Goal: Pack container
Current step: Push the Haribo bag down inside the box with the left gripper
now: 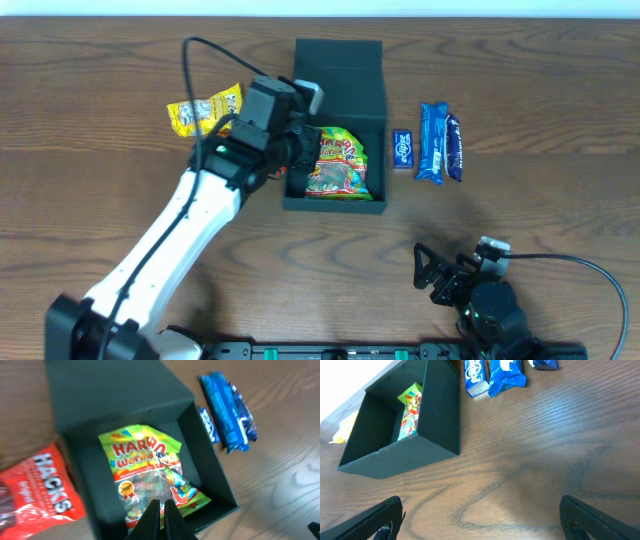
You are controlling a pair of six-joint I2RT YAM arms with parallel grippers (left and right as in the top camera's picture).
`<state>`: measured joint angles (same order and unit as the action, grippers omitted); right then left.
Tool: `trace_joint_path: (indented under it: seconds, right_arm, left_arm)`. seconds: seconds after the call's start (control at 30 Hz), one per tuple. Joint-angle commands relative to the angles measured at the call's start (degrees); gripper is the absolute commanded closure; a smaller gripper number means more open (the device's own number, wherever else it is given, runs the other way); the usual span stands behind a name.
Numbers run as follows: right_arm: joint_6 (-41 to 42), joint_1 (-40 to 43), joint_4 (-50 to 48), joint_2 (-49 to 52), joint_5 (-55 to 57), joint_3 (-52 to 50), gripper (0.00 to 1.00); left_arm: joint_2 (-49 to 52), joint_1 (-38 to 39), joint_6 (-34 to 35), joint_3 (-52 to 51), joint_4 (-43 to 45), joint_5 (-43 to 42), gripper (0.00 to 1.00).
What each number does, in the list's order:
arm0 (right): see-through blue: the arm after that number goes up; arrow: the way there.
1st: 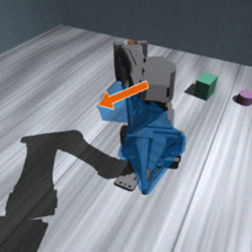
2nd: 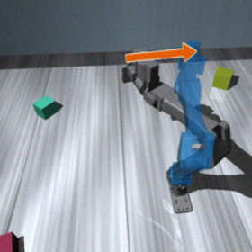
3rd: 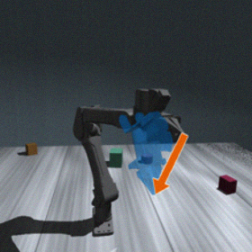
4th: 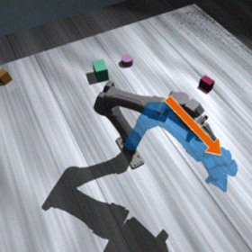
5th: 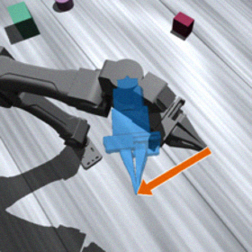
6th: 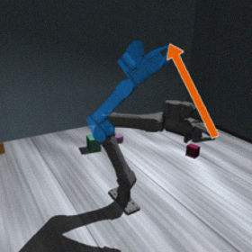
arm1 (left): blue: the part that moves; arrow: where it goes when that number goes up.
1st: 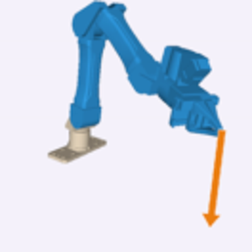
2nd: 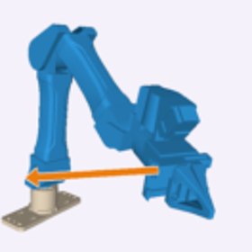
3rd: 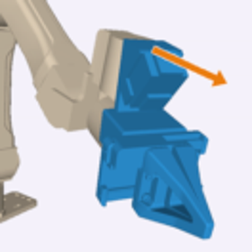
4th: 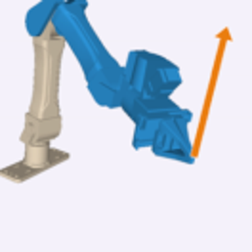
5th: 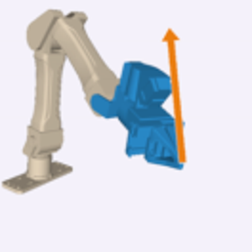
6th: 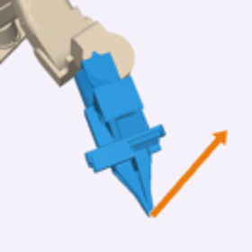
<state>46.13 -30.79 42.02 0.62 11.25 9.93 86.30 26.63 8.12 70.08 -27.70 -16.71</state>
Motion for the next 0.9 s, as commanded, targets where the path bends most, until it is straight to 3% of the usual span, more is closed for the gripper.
trace_joint_path:
  seconds: [0.0, 0.6, 0.87]
  right_arm:
    - [0.55, -0.37, -0.02, -0.35, -0.17, -0.31, 0.01]
    - [0.55, -0.37, 0.17, -0.35, -1.22, -0.31, 0.01]
    - [0.55, -0.37, 0.17, -0.35, -1.22, -0.31, 0.01]
  left_arm:
    - [3.82, 1.16, 0.90, -0.17, 1.27, -0.94, 0.94]
    - [22.43, 8.02, 0.92, -0.17, 11.37, -0.66, 0.94]
    - [26.23, 8.02, 1.11, -0.17, 12.35, 5.33, 0.94]
